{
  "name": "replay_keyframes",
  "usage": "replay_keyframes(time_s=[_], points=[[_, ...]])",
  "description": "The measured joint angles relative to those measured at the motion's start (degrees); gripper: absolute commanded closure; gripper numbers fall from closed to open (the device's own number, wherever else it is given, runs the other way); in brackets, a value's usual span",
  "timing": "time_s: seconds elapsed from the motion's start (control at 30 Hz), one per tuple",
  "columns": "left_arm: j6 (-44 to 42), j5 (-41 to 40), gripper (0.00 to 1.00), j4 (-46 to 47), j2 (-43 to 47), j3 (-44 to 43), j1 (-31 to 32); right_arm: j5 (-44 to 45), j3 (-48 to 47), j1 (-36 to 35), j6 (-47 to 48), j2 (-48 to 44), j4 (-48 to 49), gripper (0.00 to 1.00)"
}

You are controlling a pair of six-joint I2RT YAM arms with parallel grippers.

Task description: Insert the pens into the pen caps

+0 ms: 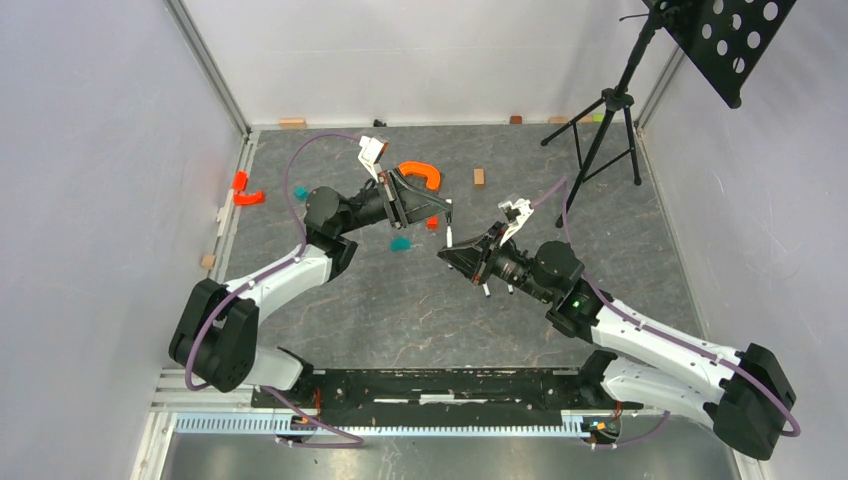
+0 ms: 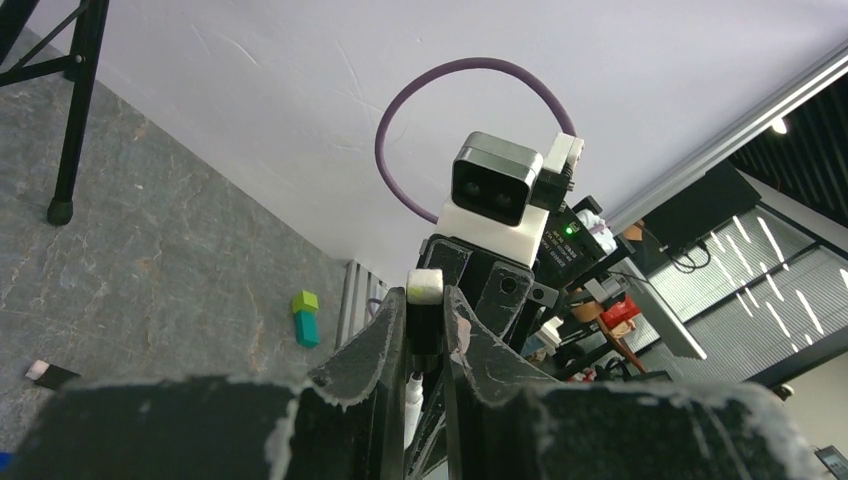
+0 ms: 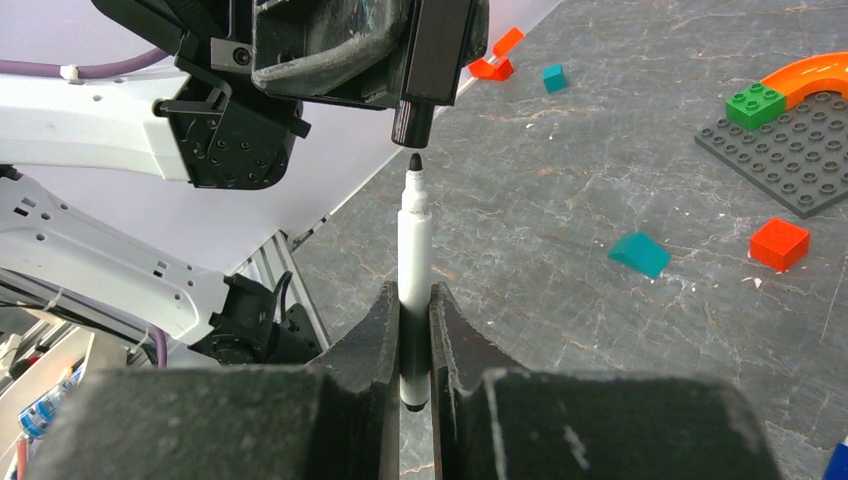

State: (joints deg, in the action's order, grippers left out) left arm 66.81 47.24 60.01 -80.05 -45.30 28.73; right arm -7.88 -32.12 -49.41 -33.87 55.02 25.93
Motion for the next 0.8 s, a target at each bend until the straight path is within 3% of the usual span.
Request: replay_keyframes(time_s=[0.8], points=[[-0.3,0.9,0.98,-0.3,0.0,0.0,0.0,0.5,-0.4,0.0,0.7,-0.1,-1.3,1.00]])
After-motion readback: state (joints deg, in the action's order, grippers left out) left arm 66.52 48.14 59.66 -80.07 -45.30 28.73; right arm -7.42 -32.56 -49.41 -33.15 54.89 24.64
